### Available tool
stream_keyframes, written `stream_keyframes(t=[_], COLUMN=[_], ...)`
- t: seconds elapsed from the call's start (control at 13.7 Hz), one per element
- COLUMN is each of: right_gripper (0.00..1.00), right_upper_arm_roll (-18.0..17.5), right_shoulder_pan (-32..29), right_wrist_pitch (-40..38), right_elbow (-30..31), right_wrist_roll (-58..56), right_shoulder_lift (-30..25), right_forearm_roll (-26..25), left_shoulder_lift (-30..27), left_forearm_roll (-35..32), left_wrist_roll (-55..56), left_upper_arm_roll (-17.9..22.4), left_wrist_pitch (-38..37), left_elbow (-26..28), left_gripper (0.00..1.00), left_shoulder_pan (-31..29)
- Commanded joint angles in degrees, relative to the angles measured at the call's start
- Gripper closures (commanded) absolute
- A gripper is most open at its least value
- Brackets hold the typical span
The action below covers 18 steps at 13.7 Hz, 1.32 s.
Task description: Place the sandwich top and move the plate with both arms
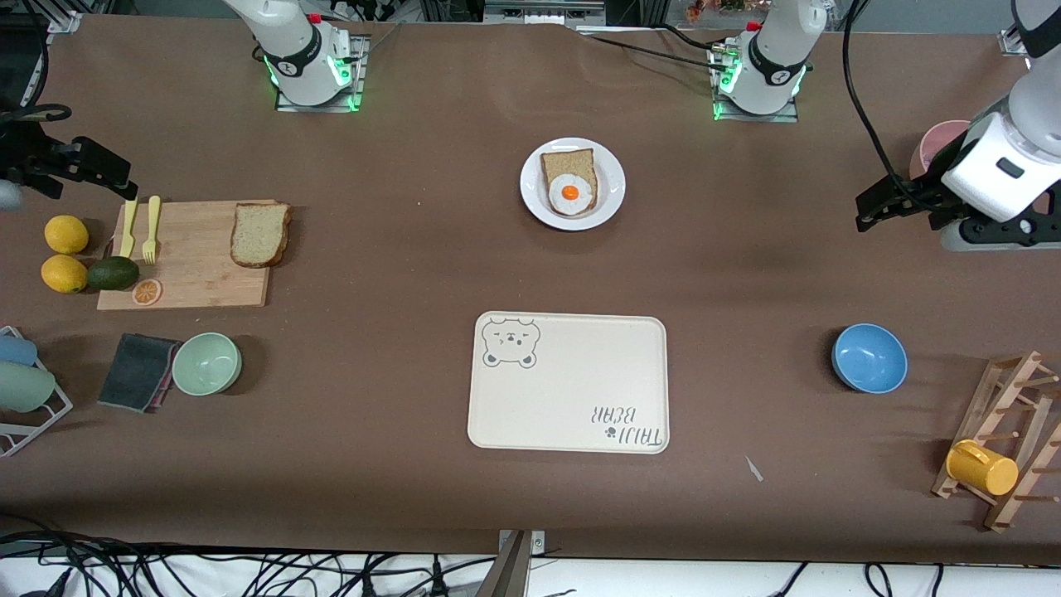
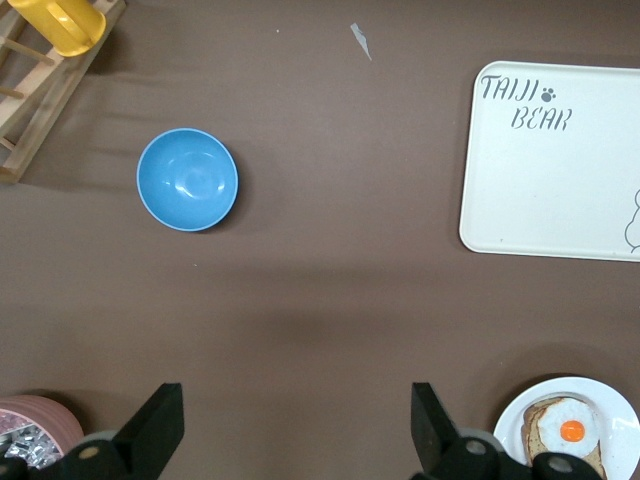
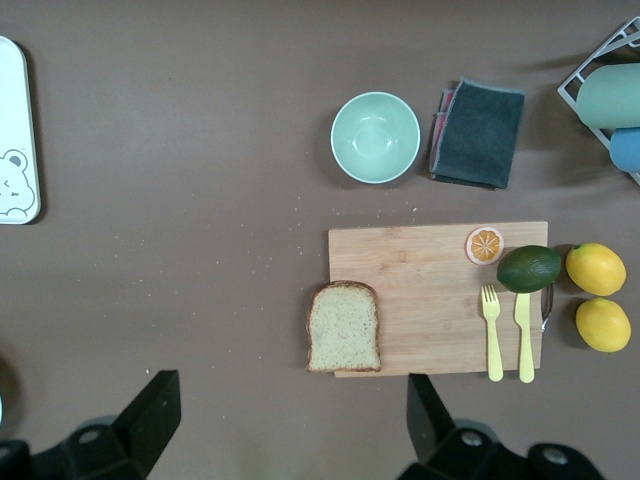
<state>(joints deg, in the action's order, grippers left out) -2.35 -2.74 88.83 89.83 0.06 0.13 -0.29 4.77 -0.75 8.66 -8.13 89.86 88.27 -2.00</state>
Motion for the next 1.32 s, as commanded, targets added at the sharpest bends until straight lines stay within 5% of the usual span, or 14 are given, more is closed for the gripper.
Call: stream_keyframes(t=[0.0, 1.24], right_gripper=[0.00, 0.00], right_upper_arm_roll=[-0.2, -0.2], right_shoulder_pan=[-0.1, -1.4], right_wrist_pitch=[-1.1, -1.9], right_elbow=[0.3, 4.8], right_wrist_roll=[-0.1, 0.6], right_shoulder_lift=[-0.9, -1.9], right_forearm_roll=[0.3, 0.2], left_shoulder_lift=[0.9, -0.1], left_forearm_roll=[1.9, 1.4], left_wrist_roll=[-0.5, -0.4], left_upper_arm_roll=[-0.4, 0.0], left_wrist_pitch=[-0.2, -1.3], left_elbow=[-1.4, -1.5], left_gripper=[0.00, 0.00], left_shoulder_pan=[0.2, -2.8])
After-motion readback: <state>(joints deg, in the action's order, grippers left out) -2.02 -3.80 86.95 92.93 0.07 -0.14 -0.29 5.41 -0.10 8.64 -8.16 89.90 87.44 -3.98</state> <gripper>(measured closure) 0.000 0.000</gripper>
